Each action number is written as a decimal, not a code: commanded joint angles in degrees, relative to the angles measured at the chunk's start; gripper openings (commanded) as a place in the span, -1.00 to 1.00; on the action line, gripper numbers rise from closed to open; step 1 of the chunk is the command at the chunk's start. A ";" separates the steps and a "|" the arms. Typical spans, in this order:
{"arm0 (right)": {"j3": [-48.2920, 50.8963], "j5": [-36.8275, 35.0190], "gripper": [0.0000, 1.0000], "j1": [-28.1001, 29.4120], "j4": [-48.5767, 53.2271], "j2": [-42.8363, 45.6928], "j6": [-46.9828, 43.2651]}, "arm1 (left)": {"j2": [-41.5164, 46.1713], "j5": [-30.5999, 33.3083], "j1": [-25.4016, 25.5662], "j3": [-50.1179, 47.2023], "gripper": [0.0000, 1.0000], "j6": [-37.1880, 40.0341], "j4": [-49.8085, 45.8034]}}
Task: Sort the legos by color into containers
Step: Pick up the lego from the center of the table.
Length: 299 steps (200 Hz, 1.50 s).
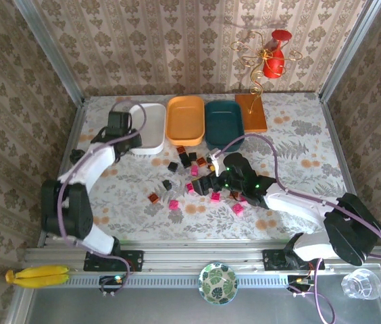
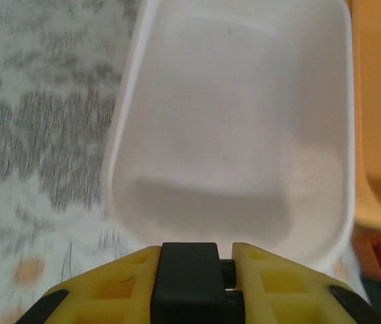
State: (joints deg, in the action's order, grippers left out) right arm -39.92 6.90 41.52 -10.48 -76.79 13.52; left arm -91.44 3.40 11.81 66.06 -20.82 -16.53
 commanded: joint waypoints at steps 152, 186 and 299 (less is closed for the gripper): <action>2.85 -7.63 0.97 -0.45 -1.68 1.82 -5.18 | 1.42 -12.83 5.30 -2.03 0.48 4.90 5.59; 6.59 -2.05 0.97 -0.38 -5.60 3.95 -8.51 | 14.01 -14.07 13.28 -16.99 0.62 14.49 3.24; 10.01 -7.55 0.98 -0.48 -6.74 9.14 -8.59 | -0.49 -7.99 21.15 -10.87 0.57 16.04 -12.55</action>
State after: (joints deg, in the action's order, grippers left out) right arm -30.59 1.65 41.41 -16.34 -69.28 5.50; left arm -89.80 -4.27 32.97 52.71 -3.90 -24.67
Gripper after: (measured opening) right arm 0.991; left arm 0.801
